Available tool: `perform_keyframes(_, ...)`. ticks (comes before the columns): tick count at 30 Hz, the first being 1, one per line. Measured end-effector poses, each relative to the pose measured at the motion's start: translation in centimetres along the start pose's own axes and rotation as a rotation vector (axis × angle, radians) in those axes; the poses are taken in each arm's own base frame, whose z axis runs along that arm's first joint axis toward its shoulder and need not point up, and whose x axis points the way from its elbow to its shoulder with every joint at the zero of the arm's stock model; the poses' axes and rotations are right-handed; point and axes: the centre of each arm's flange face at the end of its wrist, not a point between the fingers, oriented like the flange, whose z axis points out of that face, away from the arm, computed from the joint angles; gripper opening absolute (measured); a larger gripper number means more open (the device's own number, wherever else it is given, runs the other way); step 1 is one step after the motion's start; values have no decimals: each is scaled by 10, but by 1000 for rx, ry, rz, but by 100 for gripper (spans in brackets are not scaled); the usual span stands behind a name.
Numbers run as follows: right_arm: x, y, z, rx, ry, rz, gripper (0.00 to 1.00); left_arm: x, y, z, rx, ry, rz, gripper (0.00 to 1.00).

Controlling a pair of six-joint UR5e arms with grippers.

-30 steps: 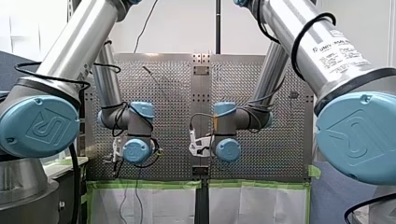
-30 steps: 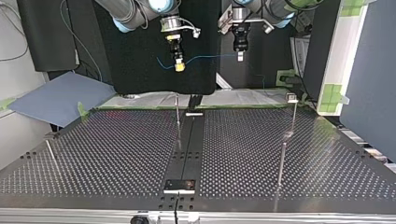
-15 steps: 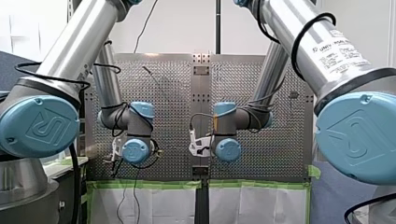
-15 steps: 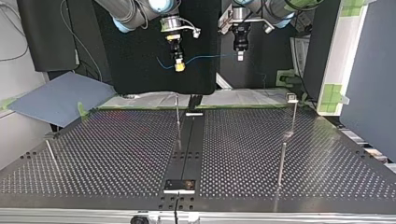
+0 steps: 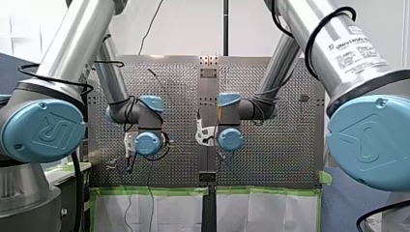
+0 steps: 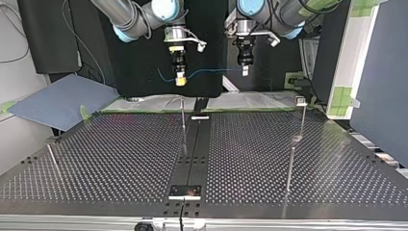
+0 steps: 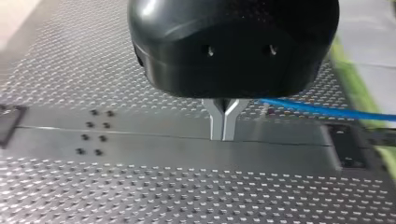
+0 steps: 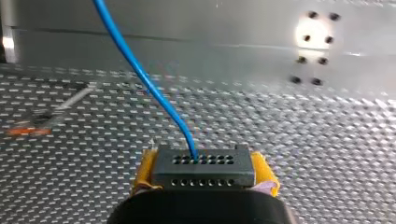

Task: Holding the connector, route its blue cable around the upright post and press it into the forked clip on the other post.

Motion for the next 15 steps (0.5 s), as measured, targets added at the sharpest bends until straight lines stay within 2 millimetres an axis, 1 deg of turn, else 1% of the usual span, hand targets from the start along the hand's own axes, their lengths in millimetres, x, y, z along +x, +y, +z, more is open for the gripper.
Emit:
perform_keyframes(5,32,-1,14,3,37,16,0,-24,-6,15,-6,-35,-55,0)
perform_keyframes(7,48,-2,19,14,56,24,0,-34,-9,20,-6,-48,-73,0)
perform_keyframes(11,83,-6,29,45,96,32,0,-64,-15,34,-16,-89,-126,0)
perform_keyframes(12,95,-6,32,55,110,35,0,-71,-15,36,-22,-97,-135,0)
perform_keyframes(15,118,-8,39,78,134,40,0,-90,-14,44,-48,-122,-159,0)
